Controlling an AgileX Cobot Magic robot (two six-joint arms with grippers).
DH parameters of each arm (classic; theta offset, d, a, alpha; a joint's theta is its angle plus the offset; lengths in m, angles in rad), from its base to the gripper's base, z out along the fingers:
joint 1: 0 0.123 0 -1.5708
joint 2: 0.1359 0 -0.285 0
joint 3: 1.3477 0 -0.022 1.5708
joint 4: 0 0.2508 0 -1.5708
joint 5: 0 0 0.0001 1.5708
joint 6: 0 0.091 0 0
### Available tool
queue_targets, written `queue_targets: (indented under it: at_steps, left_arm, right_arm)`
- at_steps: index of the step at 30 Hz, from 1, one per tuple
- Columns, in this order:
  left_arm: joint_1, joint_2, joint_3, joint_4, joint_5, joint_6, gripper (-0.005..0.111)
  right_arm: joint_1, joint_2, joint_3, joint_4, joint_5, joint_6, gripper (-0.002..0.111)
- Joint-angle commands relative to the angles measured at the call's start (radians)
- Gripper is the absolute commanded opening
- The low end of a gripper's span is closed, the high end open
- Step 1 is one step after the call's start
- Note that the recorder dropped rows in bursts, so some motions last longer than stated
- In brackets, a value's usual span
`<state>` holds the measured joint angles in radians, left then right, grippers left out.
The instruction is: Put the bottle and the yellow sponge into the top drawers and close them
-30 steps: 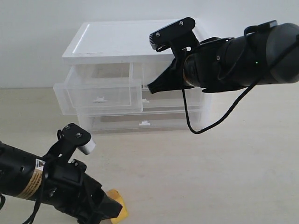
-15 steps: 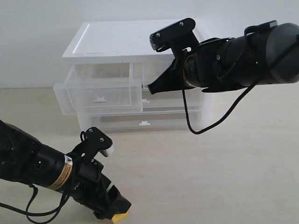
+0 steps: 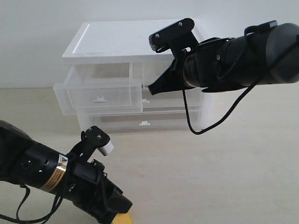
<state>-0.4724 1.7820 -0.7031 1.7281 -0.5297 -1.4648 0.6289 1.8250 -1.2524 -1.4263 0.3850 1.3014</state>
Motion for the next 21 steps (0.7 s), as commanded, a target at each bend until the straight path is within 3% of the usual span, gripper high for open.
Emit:
queue_targets:
  at_steps: [1,11,12,14,15,16,17,18,19,20,21]
  left_arm:
    - [-0.006,-0.124,0.074,0.016,-0.023,-0.028,0.004]
    - [-0.006,-0.396,0.186,0.016,-0.018,-0.023,0.005]
    - [-0.006,-0.398,0.194,0.016,-0.012,-0.005,0.008]
    - [-0.006,-0.383,0.213,0.016,0.004,0.094,0.028]
    - [-0.006,-0.356,0.219,0.016,0.007,0.261,0.049]
    - [-0.006,-0.337,0.221,0.016,0.007,0.395,0.057]
    - [-0.006,-0.299,0.221,0.013,0.003,0.666,0.062]
    - [-0.006,-0.287,0.221,-0.005,0.003,0.82,0.062]
    - [-0.006,-0.267,0.221,-0.085,0.004,1.127,0.062]
    - [-0.006,-0.259,0.221,-0.138,0.006,1.231,0.062]
    - [-0.006,-0.246,0.221,-0.285,0.006,1.37,0.06]
  right_arm:
    - [-0.002,0.001,-0.004,0.003,0.005,-0.007,0.0]
    - [-0.002,0.001,-0.004,0.003,0.005,-0.009,0.0]
    - [-0.002,0.001,-0.004,0.003,0.005,-0.007,0.0]
    - [-0.002,0.001,-0.004,0.003,0.005,-0.007,0.0]
    - [-0.002,0.001,-0.004,0.008,0.005,-0.007,0.0]
    - [-0.002,0.001,-0.004,0.008,0.005,-0.007,0.0]
    - [-0.002,0.001,-0.004,0.011,0.002,-0.007,0.0]
    - [-0.002,0.001,-0.004,0.019,0.0,-0.007,0.0]
    - [-0.002,0.001,-0.004,0.026,0.0,-0.007,0.0]
    - [-0.002,0.001,-0.004,0.026,0.0,-0.007,0.0]
    - [-0.002,0.001,-0.004,0.026,0.0,-0.007,0.0]
